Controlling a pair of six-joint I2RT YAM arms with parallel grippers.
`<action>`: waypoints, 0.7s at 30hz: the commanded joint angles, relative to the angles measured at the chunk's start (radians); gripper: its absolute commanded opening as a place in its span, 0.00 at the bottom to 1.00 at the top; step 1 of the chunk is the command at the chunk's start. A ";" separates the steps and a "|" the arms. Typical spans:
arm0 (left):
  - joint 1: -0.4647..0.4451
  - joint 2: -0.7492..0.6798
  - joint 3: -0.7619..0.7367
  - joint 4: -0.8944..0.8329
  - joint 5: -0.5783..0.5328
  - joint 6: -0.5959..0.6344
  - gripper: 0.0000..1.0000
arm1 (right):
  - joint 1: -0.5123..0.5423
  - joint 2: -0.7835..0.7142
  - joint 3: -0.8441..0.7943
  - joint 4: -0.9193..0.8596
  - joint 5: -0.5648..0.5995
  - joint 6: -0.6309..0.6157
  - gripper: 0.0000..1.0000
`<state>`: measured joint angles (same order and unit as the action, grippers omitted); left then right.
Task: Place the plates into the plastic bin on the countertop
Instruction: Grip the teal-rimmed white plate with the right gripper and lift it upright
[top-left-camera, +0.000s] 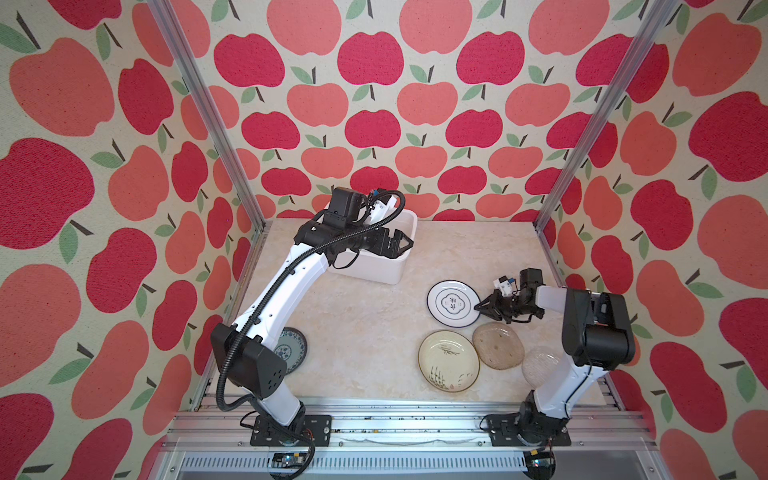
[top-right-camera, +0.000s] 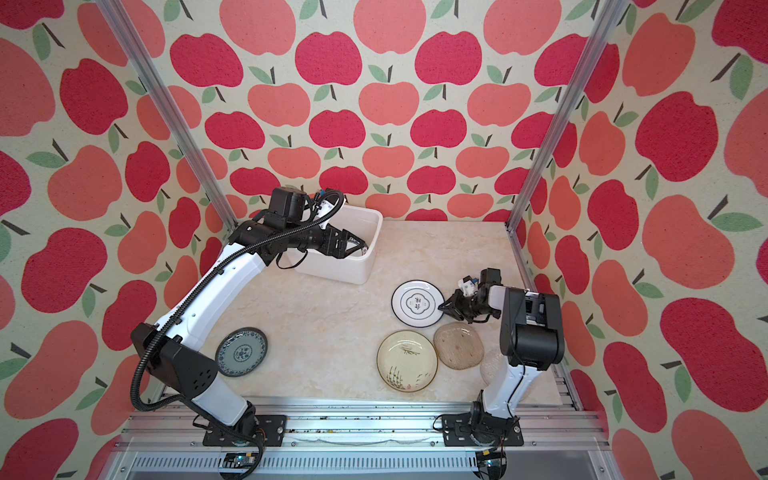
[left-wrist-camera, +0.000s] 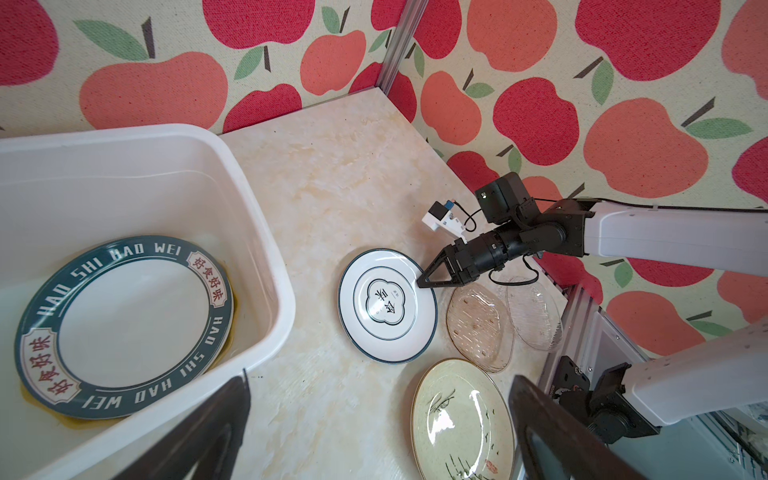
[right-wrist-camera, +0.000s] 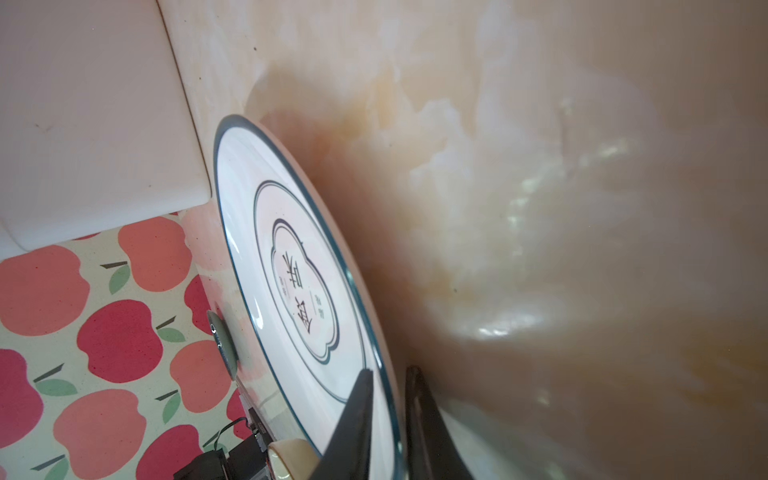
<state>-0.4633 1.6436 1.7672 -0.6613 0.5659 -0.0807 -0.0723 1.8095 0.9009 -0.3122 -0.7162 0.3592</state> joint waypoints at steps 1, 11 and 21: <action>-0.005 -0.023 -0.029 0.054 0.017 -0.043 0.99 | 0.005 -0.034 -0.006 -0.014 -0.009 0.013 0.13; 0.049 -0.022 -0.059 0.131 0.097 -0.164 0.99 | 0.005 -0.201 0.167 -0.066 -0.042 0.105 0.00; 0.129 0.008 -0.011 0.170 0.196 -0.240 0.99 | 0.067 -0.318 0.428 -0.055 -0.088 0.233 0.00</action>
<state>-0.3420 1.6436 1.7138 -0.4965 0.7063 -0.3035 -0.0425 1.5242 1.2579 -0.3721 -0.7479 0.5323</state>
